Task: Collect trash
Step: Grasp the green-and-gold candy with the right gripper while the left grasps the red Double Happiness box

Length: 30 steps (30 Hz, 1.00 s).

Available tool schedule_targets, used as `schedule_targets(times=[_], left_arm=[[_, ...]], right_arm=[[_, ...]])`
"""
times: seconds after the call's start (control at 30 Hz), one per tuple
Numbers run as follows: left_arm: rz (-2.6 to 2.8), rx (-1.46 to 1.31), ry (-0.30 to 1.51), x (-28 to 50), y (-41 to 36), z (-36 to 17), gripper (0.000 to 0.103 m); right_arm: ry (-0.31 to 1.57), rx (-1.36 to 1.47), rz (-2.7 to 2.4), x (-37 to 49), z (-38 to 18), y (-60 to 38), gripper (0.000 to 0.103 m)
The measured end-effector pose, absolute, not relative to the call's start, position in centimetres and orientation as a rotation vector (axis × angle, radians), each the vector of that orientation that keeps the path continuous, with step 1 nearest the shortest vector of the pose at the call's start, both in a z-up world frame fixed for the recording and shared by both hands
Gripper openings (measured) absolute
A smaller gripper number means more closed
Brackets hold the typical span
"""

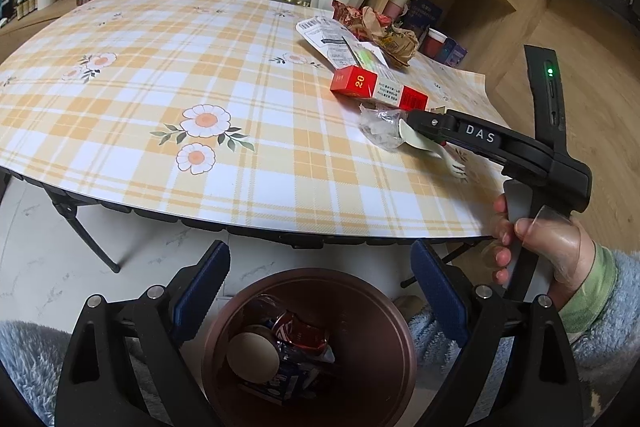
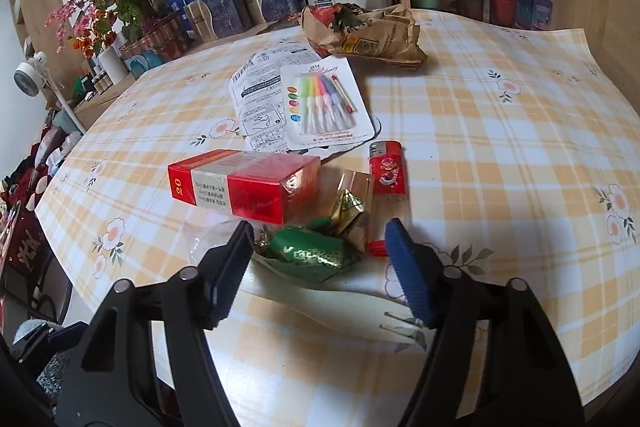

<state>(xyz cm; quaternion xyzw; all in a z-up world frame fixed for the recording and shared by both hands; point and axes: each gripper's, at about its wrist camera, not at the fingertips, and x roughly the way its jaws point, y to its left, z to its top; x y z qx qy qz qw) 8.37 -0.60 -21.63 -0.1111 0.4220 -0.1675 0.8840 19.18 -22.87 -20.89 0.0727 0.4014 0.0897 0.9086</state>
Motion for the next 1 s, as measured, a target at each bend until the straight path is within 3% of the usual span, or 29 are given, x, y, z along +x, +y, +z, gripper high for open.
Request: schedule_targets(times=[0.03,0.1,0.2,0.43,0.6,1.0], left_arm=[[-0.349,-0.233,0.880,8.4,-0.6,-21.7,0.090],[-0.350,-0.233,0.882,8.5,-0.7,-21.8,0.090],[-0.355,-0.230,0.880,8.5,-0.9,-21.8,0.090],[-0.367,-0.244,0.871,8.6,-0.8,-21.4,0.090],[-0.402,-0.245,0.856,9.8,-1.4,-19.8,0.096],[-0.334,-0.035,0.834,19.0,-10.3,-14.8,0.097]], right_arm=[[0.830,0.153,0.187,19.1,-20.9,-22.9,0.063],[0.834,0.153,0.193,19.0,-20.9,-23.1,0.044],[0.832,0.142,0.191,18.5,-20.8,-23.4,0.035],[0.715,0.216,0.204,16.1,-18.8,-26.2,0.034],[0.677,0.243,0.183,13.6,-18.3,-28.5,0.034],[0.624,0.268,0.128,12.1,-18.9,-31.1,0.034]])
